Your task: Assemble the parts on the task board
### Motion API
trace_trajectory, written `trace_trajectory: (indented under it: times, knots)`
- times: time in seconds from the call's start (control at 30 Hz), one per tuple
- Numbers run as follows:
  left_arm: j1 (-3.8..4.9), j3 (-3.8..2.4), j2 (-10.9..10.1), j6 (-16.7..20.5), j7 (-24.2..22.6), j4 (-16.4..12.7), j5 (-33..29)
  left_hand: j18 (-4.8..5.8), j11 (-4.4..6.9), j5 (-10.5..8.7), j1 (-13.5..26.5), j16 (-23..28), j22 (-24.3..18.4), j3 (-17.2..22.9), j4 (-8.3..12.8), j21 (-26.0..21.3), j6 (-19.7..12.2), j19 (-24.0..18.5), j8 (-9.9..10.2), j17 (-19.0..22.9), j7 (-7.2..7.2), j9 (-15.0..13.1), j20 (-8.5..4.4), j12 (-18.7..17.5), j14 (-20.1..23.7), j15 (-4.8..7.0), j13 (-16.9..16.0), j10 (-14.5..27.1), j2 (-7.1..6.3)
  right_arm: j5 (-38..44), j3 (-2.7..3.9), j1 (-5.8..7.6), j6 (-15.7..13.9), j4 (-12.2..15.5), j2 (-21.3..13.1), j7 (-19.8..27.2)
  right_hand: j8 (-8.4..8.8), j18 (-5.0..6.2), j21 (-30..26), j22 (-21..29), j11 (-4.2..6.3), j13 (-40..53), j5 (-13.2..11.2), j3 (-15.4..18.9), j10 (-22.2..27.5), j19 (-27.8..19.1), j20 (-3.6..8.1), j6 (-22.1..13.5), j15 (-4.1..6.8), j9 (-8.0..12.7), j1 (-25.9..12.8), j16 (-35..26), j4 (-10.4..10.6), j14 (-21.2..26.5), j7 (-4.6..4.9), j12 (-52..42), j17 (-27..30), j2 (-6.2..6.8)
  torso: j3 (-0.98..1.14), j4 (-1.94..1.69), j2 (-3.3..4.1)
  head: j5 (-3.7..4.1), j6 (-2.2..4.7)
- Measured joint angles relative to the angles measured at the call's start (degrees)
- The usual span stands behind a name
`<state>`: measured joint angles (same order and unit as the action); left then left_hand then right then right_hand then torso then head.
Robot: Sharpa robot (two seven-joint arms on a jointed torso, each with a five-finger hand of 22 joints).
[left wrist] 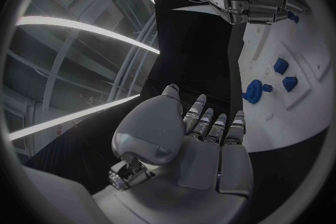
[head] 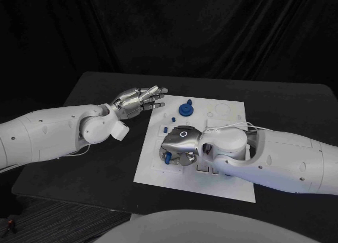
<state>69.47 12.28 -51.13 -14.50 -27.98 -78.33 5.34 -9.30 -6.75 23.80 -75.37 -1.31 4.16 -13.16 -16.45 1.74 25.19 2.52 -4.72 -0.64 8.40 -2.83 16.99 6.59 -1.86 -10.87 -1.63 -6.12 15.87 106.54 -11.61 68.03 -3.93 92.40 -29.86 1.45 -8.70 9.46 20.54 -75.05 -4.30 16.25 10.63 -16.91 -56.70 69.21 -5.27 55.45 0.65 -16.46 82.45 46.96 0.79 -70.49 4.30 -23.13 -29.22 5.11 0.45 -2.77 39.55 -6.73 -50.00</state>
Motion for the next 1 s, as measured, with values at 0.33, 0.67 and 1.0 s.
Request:
trace_trajectory:
  times: [0.33,0.67,1.0]
  knots:
    - [-0.01,0.0,0.0,-0.1,0.3,0.0,0.0,0.0,0.0,0.0,0.0,0.0,0.0,0.0,0.0,0.0,0.0,0.2,0.0,0.0,0.0,0.0,-0.21,0.0,0.0,0.0,0.0,0.0,0.0,0.0,0.01,0.0,0.0,0.4,-0.4,0.0,1.61,0.01,-1.3,0.0,-0.58,0.0,-0.1,0.0,2.0,-0.5,-0.68,-2.8,-0.42,0.9,-0.6,-0.2,0.0,0.4,-0.66,0.5,0.3,0.61,0.0,0.01,-0.01,-0.25,0.0]
    - [-0.04,0.0,0.0,-0.2,0.4,0.1,0.0,0.0,0.0,0.0,0.0,0.0,0.0,0.0,0.0,0.0,0.0,0.2,0.0,0.0,0.0,0.0,-0.21,0.0,0.0,0.0,0.0,0.0,0.0,0.0,-0.12,-0.01,-0.4,1.4,-1.2,0.0,2.5,-0.03,-2.3,0.1,-1.54,-0.7,-0.7,0.2,5.6,-1.0,-1.14,-3.8,-0.82,1.3,-1.2,-0.6,0.5,0.8,-0.72,1.8,0.4,1.23,0.0,0.0,0.0,-0.43,0.0]
    - [-0.1,0.0,-0.1,-0.3,0.5,0.2,0.0,0.0,0.0,0.0,0.0,0.0,0.0,0.0,0.0,0.0,0.0,0.2,0.0,0.0,0.0,0.0,-0.21,0.0,0.0,0.0,0.0,0.0,0.0,0.0,-0.32,0.03,-1.7,3.0,-2.9,0.1,3.19,-0.04,-2.9,0.1,-1.77,-1.1,-1.7,0.5,8.0,-1.0,-1.06,-5.0,-0.82,1.7,-1.5,-0.6,0.9,0.8,-0.8,2.6,0.4,1.51,0.01,0.0,-0.07,-0.64,0.0]
